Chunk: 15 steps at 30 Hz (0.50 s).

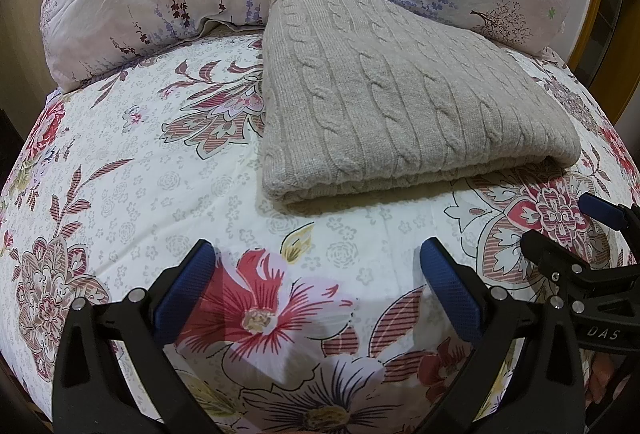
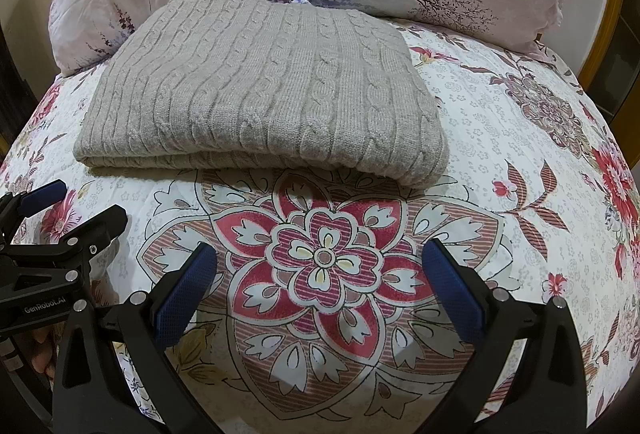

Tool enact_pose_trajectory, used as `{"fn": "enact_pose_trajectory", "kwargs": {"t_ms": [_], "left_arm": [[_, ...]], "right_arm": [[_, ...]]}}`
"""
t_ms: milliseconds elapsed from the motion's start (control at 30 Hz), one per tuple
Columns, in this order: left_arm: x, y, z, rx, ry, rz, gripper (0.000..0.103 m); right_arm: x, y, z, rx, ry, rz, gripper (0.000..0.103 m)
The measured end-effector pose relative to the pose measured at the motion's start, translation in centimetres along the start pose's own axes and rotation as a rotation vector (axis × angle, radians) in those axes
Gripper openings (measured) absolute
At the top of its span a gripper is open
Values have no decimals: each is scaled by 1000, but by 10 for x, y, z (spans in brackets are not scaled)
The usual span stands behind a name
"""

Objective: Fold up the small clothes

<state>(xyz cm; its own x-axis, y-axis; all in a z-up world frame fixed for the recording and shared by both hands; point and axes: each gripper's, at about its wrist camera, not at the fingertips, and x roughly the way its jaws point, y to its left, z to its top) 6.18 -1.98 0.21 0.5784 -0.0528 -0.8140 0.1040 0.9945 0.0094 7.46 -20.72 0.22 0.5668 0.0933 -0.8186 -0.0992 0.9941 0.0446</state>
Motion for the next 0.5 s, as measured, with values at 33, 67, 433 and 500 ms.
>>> {"fn": "enact_pose_trajectory", "kwargs": {"t_ms": [33, 67, 433, 500], "left_arm": [[0, 0, 0, 0, 0, 0, 101], [0, 0, 0, 0, 0, 0, 101], [0, 0, 0, 0, 0, 0, 101], [0, 1, 0, -1, -2, 0, 101]], "right_arm": [[0, 0, 0, 0, 0, 0, 102], [0, 0, 0, 0, 0, 0, 102], [0, 0, 0, 0, 0, -1, 102], [0, 0, 0, 0, 0, -1, 102]]}}
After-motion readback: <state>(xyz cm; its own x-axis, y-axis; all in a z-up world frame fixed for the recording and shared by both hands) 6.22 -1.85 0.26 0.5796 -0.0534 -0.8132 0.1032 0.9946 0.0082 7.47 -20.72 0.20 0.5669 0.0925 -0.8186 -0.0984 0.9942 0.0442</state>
